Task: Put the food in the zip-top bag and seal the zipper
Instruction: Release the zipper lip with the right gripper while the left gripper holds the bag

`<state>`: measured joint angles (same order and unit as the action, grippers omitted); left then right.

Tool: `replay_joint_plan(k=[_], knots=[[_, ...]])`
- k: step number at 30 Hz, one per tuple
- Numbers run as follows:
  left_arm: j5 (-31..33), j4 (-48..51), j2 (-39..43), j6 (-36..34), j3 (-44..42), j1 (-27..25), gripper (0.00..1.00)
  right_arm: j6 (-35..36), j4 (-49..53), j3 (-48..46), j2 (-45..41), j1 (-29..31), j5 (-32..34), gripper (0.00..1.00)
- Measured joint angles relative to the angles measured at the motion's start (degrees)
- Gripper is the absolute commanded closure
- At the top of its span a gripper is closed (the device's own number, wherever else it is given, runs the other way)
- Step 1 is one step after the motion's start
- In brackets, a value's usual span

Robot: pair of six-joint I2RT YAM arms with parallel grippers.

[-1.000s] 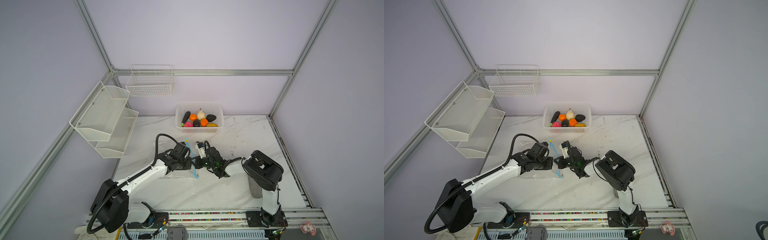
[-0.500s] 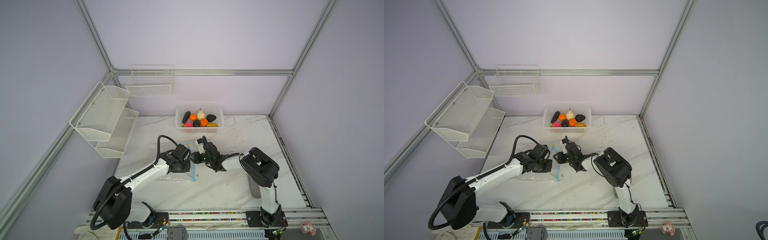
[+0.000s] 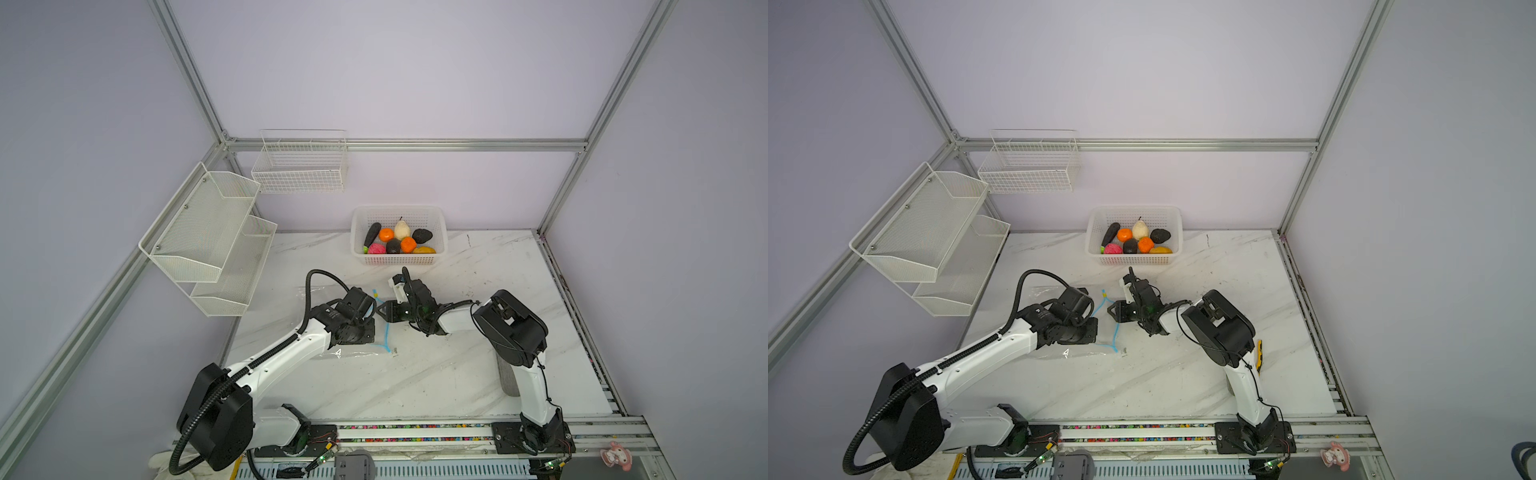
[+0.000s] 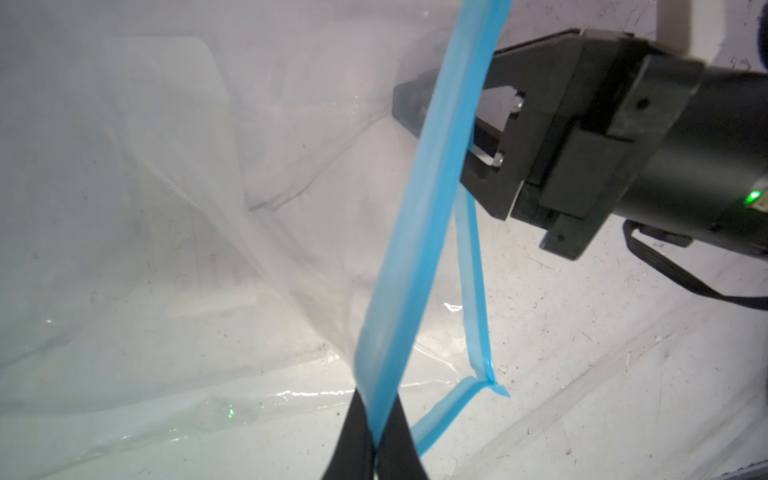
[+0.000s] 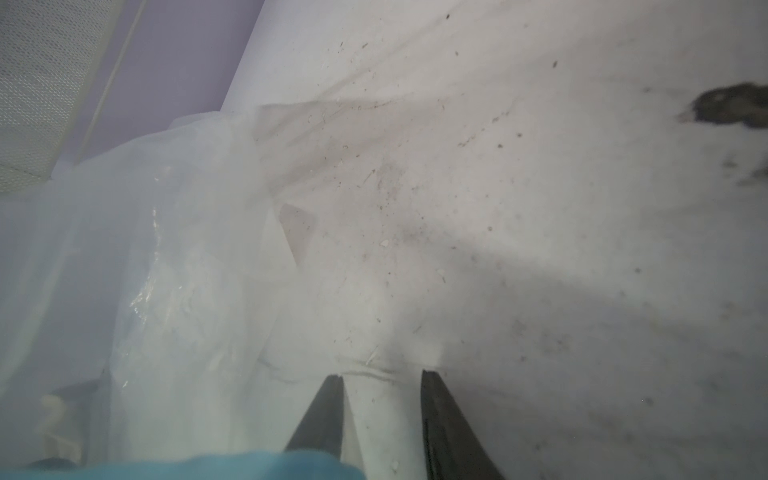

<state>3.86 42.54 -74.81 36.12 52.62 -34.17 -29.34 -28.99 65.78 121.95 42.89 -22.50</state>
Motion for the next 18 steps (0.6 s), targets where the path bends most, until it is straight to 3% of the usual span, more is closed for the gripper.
replay_joint_plan(k=[10,18], knots=[[0.48,2.95,-4.39,2.91,4.98,0.02,1.0,0.35,1.92,5.6,3.39,2.19,-3.19,0.66],[-0.11,2.6,-8.92,3.26,5.03,0.35,1.0,1.33,2.93,5.25,3.1,2.38,-4.28,0.58]])
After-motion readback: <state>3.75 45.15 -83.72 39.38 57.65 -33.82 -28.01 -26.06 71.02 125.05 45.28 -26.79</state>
